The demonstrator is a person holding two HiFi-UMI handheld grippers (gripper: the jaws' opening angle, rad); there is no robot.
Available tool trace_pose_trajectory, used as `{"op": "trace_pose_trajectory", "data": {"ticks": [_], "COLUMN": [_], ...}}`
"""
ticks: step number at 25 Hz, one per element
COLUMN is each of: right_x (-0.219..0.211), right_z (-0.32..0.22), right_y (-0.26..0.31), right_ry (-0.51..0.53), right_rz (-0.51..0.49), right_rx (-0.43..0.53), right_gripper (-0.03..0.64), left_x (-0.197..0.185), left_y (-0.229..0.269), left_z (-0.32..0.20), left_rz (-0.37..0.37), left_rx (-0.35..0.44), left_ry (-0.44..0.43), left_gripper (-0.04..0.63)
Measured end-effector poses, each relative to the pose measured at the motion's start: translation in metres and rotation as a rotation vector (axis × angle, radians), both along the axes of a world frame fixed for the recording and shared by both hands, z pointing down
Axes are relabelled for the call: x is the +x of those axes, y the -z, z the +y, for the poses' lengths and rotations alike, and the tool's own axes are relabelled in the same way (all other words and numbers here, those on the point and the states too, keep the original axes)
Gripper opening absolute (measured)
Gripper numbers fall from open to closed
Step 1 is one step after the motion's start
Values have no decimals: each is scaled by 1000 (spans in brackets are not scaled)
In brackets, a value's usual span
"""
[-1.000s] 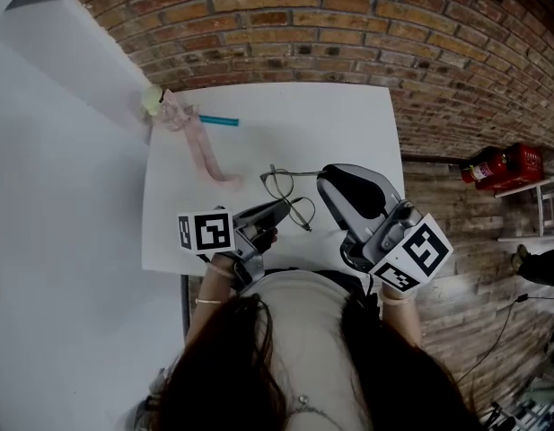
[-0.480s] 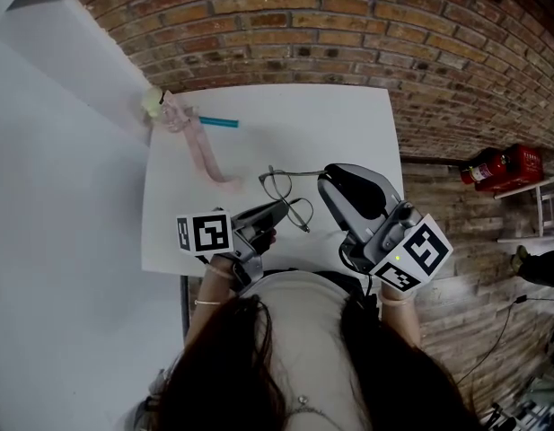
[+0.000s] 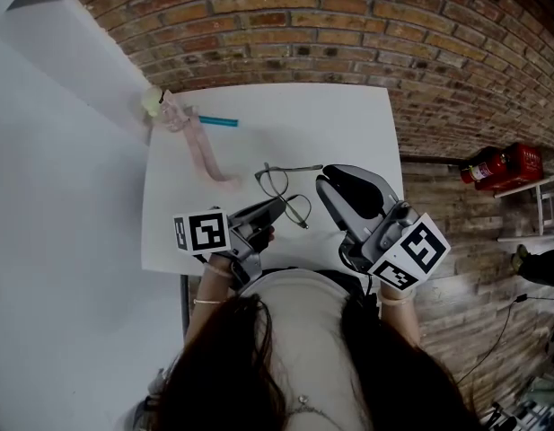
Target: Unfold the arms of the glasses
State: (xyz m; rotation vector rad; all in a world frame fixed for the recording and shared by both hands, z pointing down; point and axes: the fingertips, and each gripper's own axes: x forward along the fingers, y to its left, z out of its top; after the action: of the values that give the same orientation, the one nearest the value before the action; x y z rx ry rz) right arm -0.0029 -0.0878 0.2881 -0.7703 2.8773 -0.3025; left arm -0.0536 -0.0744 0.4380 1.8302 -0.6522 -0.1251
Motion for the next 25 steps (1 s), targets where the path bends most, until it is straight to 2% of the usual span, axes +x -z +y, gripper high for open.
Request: {"op": "trace_pose_trajectory", "data": {"ticks": [12, 25], "right_x": [-11, -28], "right_z": [-1, 2], "right_y": [-17, -38], "right_ry": [13, 46], "right_rz": [41, 85], "right_rx": [-30, -66], "right_gripper": [49, 46], "left_x": [2, 3], "left_y": [4, 5], "left_z": [-3, -6], "left_rz": [8, -26], "left_rx": [6, 28], "left_ry": [4, 10], "left_gripper": [21, 21]}}
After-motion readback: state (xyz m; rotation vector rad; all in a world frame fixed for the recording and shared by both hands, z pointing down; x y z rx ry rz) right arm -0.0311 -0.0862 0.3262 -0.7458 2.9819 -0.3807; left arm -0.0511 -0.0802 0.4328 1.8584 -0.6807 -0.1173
